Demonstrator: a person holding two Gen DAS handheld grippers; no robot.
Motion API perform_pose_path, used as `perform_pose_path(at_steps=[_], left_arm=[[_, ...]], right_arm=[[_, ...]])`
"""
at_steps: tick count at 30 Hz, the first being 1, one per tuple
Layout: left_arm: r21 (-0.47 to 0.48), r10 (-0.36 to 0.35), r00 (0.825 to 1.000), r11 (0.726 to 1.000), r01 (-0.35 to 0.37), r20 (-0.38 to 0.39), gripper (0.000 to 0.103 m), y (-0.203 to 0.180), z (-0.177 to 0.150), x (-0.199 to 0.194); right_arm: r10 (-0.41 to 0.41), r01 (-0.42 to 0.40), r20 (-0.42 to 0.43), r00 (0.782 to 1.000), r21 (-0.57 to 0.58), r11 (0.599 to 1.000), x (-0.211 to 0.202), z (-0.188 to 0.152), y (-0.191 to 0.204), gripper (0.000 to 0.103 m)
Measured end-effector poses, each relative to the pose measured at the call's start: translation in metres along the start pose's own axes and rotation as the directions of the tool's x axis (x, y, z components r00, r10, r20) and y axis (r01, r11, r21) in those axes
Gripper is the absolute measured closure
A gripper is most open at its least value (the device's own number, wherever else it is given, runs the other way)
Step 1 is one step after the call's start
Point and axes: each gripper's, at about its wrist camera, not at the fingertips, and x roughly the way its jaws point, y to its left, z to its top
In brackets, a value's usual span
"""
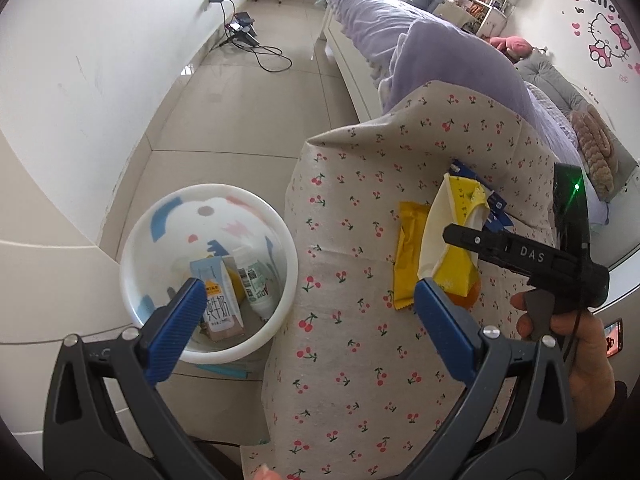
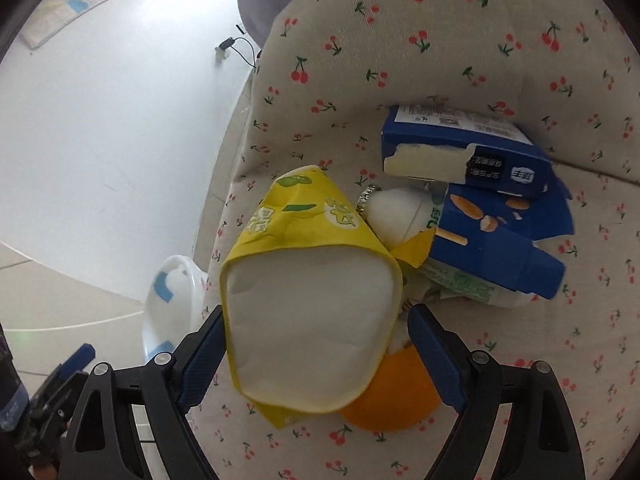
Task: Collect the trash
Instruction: 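Grasp the yellow-and-white snack bag with the right gripper and lift it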
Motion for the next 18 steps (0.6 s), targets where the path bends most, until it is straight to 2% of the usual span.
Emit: perform_pose_path(at_steps=[1, 3, 11, 18], left_arm=[[0.006, 0.001, 1.000, 1.000, -0.001, 0.001, 0.000, -0.001, -0.001, 0.001], [0.011, -0.001, 1.000, 1.000, 0.001, 0.004, 0.000, -0.002, -0.001, 0.000], [0.008, 0.004, 1.000, 1.000, -0.004, 0.017, 0.000, -0.009, -0.004, 0.000], [0.030, -0.003, 1.000, 1.000, 0.003, 0.020, 0.000, -0.033, -0.005, 0.005]], right_arm=[[0.007, -0.007, 0.001, 1.000, 0.001, 1.000, 0.000, 0.000, 0.000, 0.014], [0.026, -0.026, 0.007, 1.000, -0.001, 1.000, -0.003, -0.001, 0.000, 0.021], [0.041, -0.038, 0.057, 0.998, -0.048, 0.998, -0.039, -0.011, 0.007, 0.022], [0.015, -0.010, 0.110, 0.994, -0.052, 0.999, -0.084, -0.029, -0.010, 0.022]])
